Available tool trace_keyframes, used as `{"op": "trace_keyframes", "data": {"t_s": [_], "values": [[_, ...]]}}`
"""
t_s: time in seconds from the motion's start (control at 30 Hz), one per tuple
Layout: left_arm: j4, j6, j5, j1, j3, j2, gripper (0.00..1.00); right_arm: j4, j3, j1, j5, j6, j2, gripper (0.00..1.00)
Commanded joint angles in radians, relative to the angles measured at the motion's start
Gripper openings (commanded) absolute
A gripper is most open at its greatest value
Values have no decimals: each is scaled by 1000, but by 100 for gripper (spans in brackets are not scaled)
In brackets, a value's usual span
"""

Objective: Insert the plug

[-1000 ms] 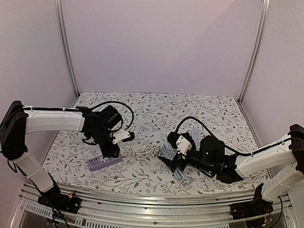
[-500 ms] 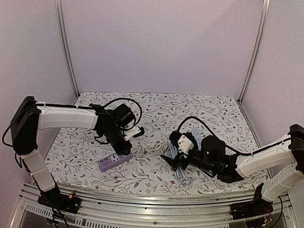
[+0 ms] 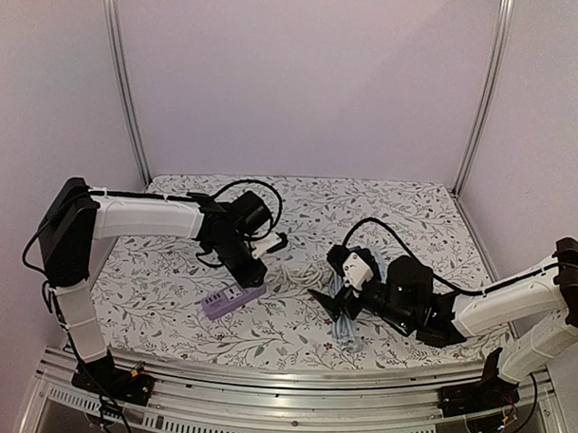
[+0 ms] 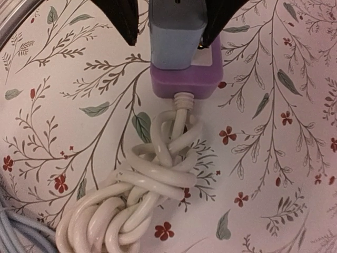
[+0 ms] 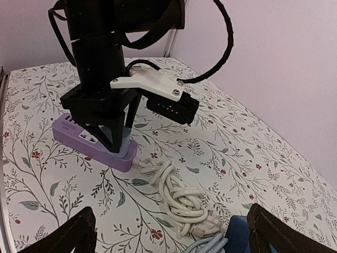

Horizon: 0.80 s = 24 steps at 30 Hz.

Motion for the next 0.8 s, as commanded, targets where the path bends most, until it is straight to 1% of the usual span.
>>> {"op": "trace_keyframes", "data": {"t_s": [0.0, 0.03, 0.07, 0.1, 0.2, 0.4, 0.5, 0.57, 0.77], "values": [[53, 3, -5, -23, -19, -1, 54, 19, -12, -7, 22, 10, -21, 99], [53, 6, -7, -24, -21, -10, 73, 19, -12, -7, 21, 10, -21, 99], [51, 8, -7, -24, -24, -19, 95, 19, -12, -7, 21, 11, -22, 99], [53, 9, -7, -24, -28, -29, 99, 19, -12, -7, 20, 11, -24, 99], [56, 9, -39, -24, -41, -58, 100, 19, -13, -8, 16, 14, -29, 99], [38, 20, -38, -23, -50, -138, 99, 14, -12, -7, 10, 20, -38, 99], [30, 5, -60, -23, -47, -193, 99, 15, -11, -8, 21, 24, -38, 99], [28, -30, -84, -24, -40, -224, 99, 17, -9, -7, 34, 28, -38, 99], [67, -250, -105, -9, -53, -264, 100, 51, -5, -8, 111, 36, -21, 99]]}}
